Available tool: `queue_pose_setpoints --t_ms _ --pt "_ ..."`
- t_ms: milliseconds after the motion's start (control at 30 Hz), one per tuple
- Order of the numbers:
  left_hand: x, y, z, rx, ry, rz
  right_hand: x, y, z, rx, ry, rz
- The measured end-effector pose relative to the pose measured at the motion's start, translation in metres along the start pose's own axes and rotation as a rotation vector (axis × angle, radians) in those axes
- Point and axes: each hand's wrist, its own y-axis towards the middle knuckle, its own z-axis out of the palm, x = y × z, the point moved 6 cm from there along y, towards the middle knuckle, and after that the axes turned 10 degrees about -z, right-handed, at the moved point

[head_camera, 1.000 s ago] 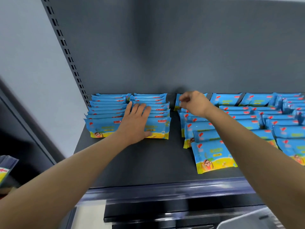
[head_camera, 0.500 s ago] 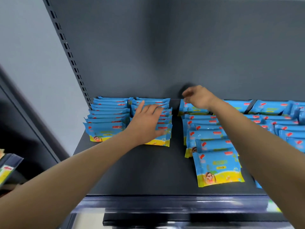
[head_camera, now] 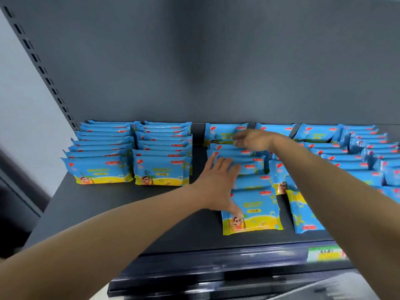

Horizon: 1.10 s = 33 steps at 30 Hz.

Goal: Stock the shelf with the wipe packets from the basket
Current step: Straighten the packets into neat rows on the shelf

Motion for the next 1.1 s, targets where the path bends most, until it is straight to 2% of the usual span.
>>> queue_pose_setpoints --t_ms 167,500,800,1000,1100 --pt "0.005 0.004 -0.002 -0.026 -0.048 -0.041 -0.002 0.015 0.014 0.084 -0.081 0.063" --pt "0.016 0.007 -0.002 -0.125 -0.079 -0.12 -0.009 0.031 0.02 0.032 -0.165 0.127" --pt "0.013 0.006 -0.002 -0.204 -0.07 -0.13 -0.01 0.028 0.012 0.049 -0.073 0.027" --pt "0.015 0.01 -0.003 -0.243 -0.103 -0.218 -0.004 0.026 0.001 -0.021 -0.015 -0.061" --pt "0.022 0.013 -0.007 -0.285 -0.082 -0.293 0.003 0.026 -0.004 -0.11 0.105 -0.116"
